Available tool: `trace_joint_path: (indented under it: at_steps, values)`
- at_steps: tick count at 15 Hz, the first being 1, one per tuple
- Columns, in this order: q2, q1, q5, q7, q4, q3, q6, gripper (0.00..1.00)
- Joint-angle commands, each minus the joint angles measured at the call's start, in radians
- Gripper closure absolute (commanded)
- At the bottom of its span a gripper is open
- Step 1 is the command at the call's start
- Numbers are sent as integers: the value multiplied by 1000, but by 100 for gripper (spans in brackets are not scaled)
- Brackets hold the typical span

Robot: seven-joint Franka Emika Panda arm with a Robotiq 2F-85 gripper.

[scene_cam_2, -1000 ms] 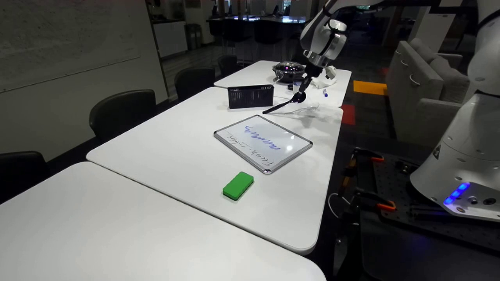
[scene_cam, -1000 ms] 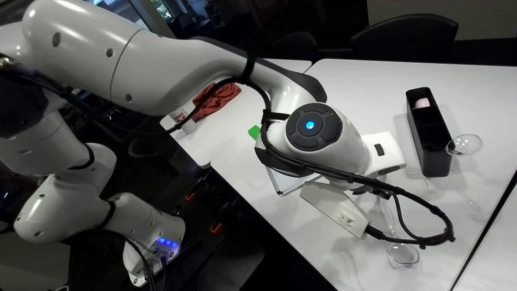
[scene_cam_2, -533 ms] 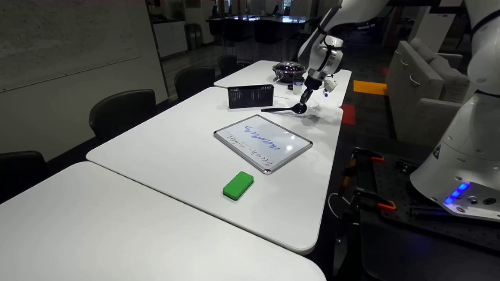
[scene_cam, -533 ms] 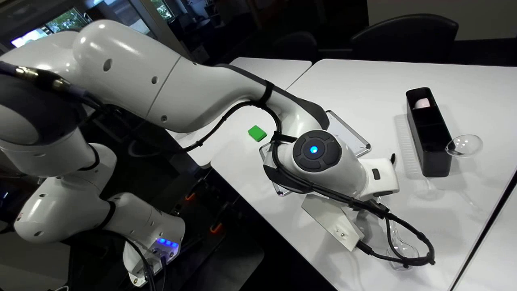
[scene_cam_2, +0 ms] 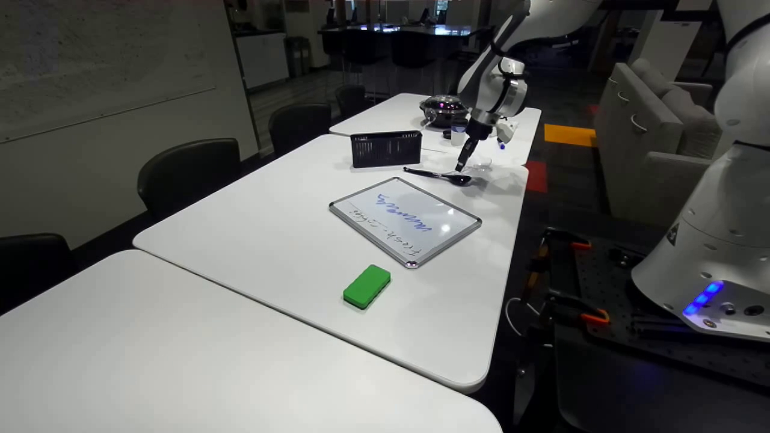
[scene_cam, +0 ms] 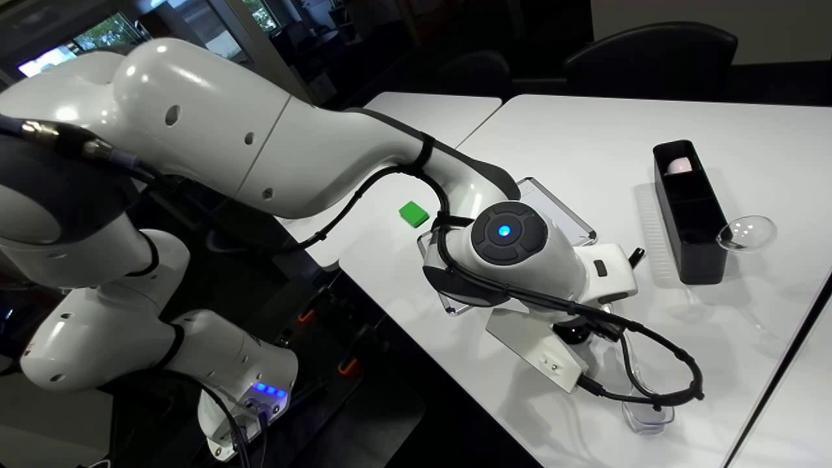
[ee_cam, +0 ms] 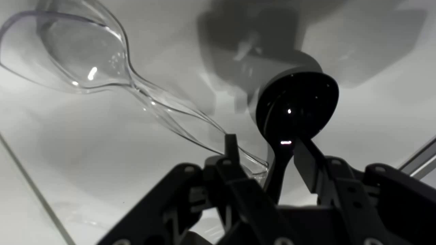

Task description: Take the black spoon out of the rack and put it on the table

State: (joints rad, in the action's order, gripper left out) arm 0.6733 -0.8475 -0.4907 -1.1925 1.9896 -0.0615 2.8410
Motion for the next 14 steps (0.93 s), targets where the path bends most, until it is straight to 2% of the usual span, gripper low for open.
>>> trace_joint_path:
  at_steps: [1, 3, 5, 8, 10, 12, 14]
  values:
    - [-162, -100, 16, -45, 114, -109, -10, 21]
    - [-242, -148, 3, -84, 149, -160, -64, 5]
    - [-325, -147, 5, -91, 176, -155, -143, 0]
    - [-432, -105, -1, -137, 174, -99, -344, 0]
    - [-486, -51, 15, -126, 170, -37, -424, 0]
    - [-520, 11, 30, -98, 164, 30, -453, 0]
    - [-541, 76, 44, -62, 170, 91, -428, 0]
